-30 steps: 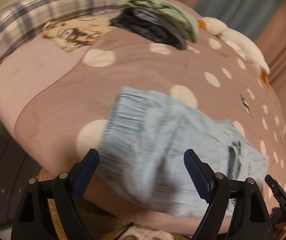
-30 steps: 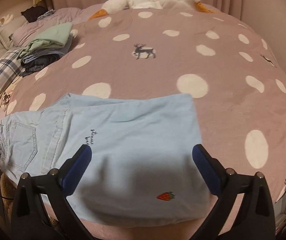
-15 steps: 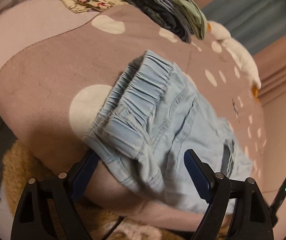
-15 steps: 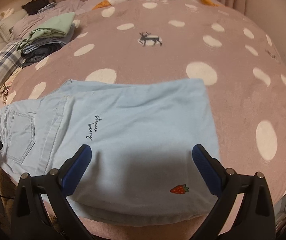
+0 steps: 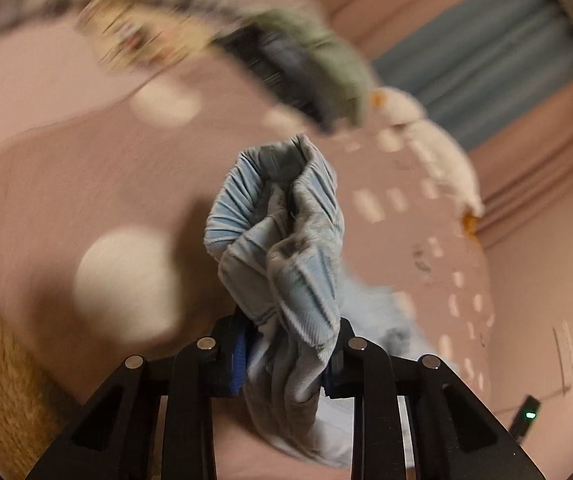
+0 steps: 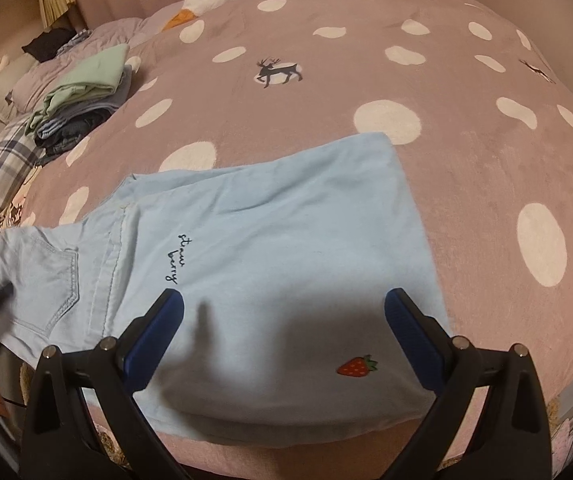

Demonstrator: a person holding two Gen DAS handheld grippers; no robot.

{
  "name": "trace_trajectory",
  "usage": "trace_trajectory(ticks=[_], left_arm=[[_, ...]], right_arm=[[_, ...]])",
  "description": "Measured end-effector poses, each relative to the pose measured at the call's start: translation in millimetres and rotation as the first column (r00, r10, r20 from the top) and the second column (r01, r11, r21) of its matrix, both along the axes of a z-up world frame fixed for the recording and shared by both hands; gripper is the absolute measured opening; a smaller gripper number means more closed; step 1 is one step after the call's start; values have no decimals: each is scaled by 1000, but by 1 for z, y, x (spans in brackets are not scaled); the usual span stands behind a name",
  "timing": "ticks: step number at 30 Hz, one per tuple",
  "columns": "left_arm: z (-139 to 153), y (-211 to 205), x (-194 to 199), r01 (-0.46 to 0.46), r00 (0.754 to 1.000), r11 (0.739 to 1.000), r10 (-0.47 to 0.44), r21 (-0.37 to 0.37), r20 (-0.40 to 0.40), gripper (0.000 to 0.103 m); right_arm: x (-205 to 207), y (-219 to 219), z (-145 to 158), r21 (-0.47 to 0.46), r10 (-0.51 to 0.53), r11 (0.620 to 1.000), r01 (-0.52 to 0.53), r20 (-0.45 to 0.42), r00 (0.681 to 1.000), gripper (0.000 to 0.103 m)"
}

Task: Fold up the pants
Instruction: 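Grasp the elastic waistband with the left gripper and lift it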

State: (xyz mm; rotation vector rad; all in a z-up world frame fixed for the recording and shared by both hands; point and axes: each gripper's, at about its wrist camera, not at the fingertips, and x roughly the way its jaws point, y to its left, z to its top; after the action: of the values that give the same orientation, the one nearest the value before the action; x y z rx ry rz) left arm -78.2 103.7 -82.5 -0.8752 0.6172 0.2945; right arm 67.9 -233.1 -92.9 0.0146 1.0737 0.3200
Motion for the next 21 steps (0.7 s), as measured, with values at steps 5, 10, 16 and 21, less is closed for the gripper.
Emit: trace_trajectory(ticks=[5, 10, 16, 21], left_arm=[[55, -42, 33, 185, 974, 978, -196, 95, 112, 25], [71, -107, 76, 414, 892, 896, -435, 162, 122, 25], [21, -166, 123, 610, 792, 790, -610, 66, -12, 25], [-31, -179, 152, 650, 739, 748, -663, -132, -121, 52]], right_arm=[[1, -18, 2, 37, -56, 998, 56, 0, 998, 101], [0, -37, 5, 50, -103, 994, 102, 11, 995, 101], [-2, -64, 2, 78, -171, 982, 171, -1, 985, 101], [-3, -79, -3, 110, -201, 973, 203, -33, 979, 101]])
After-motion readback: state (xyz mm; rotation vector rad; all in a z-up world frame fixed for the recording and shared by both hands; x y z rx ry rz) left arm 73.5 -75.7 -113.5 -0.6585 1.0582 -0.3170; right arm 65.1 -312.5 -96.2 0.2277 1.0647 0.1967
